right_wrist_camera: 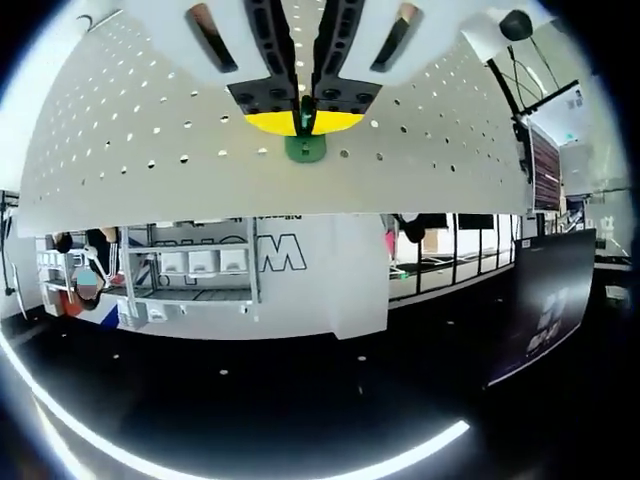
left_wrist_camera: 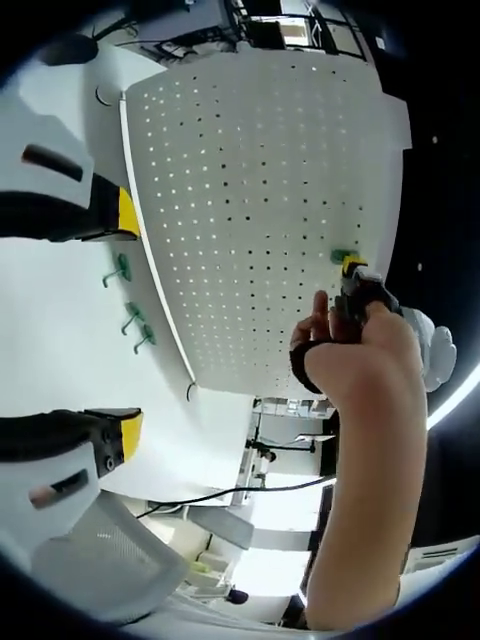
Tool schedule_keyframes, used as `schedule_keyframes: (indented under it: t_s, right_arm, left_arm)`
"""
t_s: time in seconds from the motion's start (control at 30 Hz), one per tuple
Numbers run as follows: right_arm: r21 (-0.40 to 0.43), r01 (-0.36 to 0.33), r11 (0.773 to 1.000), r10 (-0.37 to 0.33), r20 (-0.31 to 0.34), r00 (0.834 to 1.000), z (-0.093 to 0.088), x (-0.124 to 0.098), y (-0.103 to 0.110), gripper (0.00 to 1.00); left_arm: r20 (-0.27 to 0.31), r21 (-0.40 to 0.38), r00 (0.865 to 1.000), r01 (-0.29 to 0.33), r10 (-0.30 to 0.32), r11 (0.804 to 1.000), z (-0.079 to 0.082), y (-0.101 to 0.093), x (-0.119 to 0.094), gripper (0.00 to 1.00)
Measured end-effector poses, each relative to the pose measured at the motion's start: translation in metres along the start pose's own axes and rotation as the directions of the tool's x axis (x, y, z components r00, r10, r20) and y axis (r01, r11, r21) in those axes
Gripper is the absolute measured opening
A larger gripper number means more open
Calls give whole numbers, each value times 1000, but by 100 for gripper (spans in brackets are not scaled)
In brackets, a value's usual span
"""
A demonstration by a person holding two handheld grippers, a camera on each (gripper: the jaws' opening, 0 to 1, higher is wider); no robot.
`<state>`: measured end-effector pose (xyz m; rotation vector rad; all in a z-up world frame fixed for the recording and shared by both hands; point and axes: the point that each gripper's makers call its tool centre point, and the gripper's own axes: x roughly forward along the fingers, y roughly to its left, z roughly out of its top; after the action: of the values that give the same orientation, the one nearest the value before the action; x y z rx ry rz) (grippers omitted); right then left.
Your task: Insert the hook assembly into the mounting plate slot until the hook locks in place.
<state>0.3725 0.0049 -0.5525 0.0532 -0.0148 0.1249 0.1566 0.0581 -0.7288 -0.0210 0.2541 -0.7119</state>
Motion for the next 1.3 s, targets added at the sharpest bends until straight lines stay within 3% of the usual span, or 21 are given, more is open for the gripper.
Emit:
schedule_keyframes:
  t_s: [0.07, 0.43, 0.73, 1.03, 1.17, 1.23, 1.3]
  right_arm:
    - [30, 15, 999, -14, -12, 1000, -1, 0, 0, 2]
    - [28, 27, 999, -26, -13, 1000, -2, -3, 0, 2]
    - [63, -23, 998, 24, -23, 999, -1, -8, 0, 5]
    - [83, -195, 977, 198, -33, 980, -5, -12, 18, 24]
    - [39, -234, 971, 236, -38, 971, -7, -17, 19, 29]
    - [73, -285, 956, 287, -10, 958, -4, -19, 25, 33]
    - [29, -340, 940, 340, 12, 940, 0, -22, 32, 39]
  left_arm:
    - [-1, -6, 1000, -4, 4, 1000, 0, 1, -1, 69]
    - [-6, -4, 1000, 2, -2, 1000, -1, -2, -2, 68]
    - [-4, -4, 1000, -6, 6, 1000, -1, 0, -2, 68]
    - [-8, -4, 1000, -15, 15, 1000, -1, 1, -3, 69]
    - [-13, -2, 1000, -16, 16, 1000, -2, 2, -3, 68]
    - [-15, -1, 1000, -17, 17, 1000, -3, 3, -3, 68]
    - [-17, -2, 1000, -20, 20, 1000, -4, 4, -3, 69]
